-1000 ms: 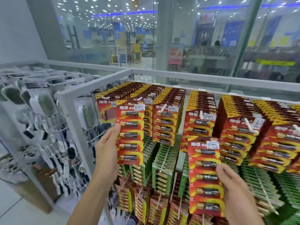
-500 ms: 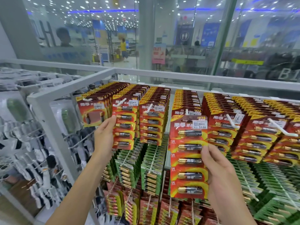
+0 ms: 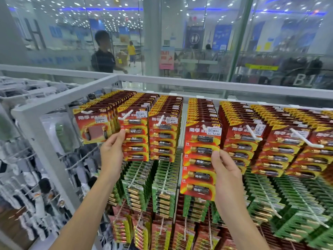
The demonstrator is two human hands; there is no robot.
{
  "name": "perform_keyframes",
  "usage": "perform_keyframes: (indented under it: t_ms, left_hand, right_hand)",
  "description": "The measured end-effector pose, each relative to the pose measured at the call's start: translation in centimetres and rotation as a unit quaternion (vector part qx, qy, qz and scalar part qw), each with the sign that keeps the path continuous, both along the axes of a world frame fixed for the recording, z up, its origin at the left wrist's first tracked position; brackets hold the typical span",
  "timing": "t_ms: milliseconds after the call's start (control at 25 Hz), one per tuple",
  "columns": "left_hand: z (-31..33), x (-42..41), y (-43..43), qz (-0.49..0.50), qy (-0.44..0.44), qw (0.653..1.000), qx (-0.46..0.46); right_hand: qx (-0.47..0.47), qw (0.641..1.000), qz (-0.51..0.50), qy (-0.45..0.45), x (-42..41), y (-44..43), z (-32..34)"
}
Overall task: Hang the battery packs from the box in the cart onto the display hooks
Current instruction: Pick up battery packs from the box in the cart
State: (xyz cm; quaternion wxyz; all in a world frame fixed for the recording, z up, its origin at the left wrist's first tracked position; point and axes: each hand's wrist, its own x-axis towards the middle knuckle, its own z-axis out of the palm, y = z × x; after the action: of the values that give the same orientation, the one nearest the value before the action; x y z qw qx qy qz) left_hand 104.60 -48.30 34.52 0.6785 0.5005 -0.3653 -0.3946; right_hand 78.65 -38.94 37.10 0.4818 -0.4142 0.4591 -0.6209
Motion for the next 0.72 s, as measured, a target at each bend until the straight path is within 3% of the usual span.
perform_keyframes:
  t_ms: [160, 440, 720]
  left_hand:
    - [-0.3, -0.2, 0.1, 0.033, -0.037, 0.999, -0.020]
    - [-2.8, 1.1, 2.1, 0.052, -0.068, 0.996, -0.031]
    - [-6.1, -2.6, 8.4, -0.020, -0.057, 0.998, 0.016]
  right_hand:
    - [-0.015, 0.997, -0.055, 0.057, 0.5, -1.6, -0.7]
    - [-0.002, 0.993, -0.100, 0.057, -0.1, -1.4, -3.0]
    - [0.078, 0.983, -0.160, 0.050, -3.5, 2.9, -8.3]
